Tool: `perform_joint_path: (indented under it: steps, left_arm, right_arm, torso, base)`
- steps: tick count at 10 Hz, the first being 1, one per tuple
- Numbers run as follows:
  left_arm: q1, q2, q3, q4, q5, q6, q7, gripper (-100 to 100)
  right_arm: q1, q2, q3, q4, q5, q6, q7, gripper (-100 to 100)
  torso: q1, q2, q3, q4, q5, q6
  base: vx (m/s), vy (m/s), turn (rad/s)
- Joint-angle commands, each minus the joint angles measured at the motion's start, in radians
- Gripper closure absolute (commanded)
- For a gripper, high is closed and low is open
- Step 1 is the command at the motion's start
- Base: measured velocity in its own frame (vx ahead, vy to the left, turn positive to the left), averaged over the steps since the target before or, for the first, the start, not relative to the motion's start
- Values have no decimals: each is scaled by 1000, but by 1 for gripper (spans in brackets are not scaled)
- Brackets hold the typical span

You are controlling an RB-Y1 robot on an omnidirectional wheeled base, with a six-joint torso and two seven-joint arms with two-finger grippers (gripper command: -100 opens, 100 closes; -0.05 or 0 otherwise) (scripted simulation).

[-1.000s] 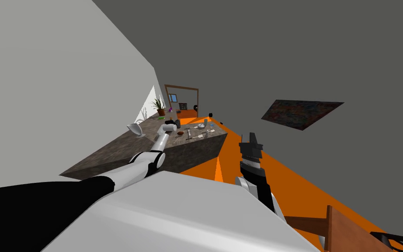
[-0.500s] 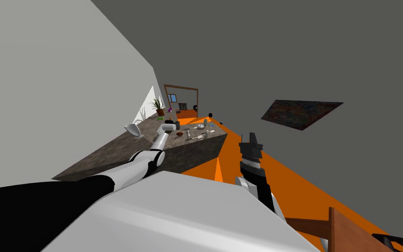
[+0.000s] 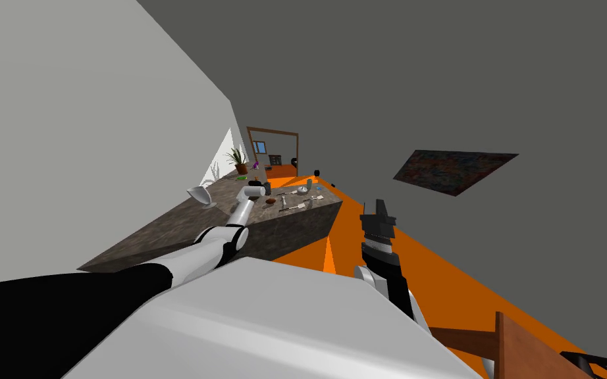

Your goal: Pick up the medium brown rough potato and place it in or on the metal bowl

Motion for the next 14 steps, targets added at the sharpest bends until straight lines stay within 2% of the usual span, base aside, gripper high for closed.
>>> perform_joint_path:
  steps: [1, 2, 7, 14]
  left_arm:
    - [0, 0, 0, 0, 0, 0, 0, -100]
    - [0, 0, 0, 0, 0, 0, 0, -100]
    - [-45, 5, -27, -13, 54, 91, 28, -100]
    - [-106, 8, -73, -22, 130, 230, 68, -100]
  right_arm:
    - [0, 0, 0, 0, 0, 0, 0, 0]
    - [0, 0, 0, 0, 0, 0, 0, 0]
    - [0, 0, 0, 0, 0, 0, 0, 0]
    - [0, 0, 0, 0, 0, 0, 0, 0]
  torso:
    - [0, 0, 0, 0, 0, 0]
    - [0, 0, 0, 0, 0, 0]
    - [-2, -2, -1, 0, 0, 0]
    - [1, -2, -1, -1, 0, 0]
  base:
    - [4, -3, -12]
    - [-7, 6, 22]
    - [25, -20, -104]
    - [36, 18, -118]
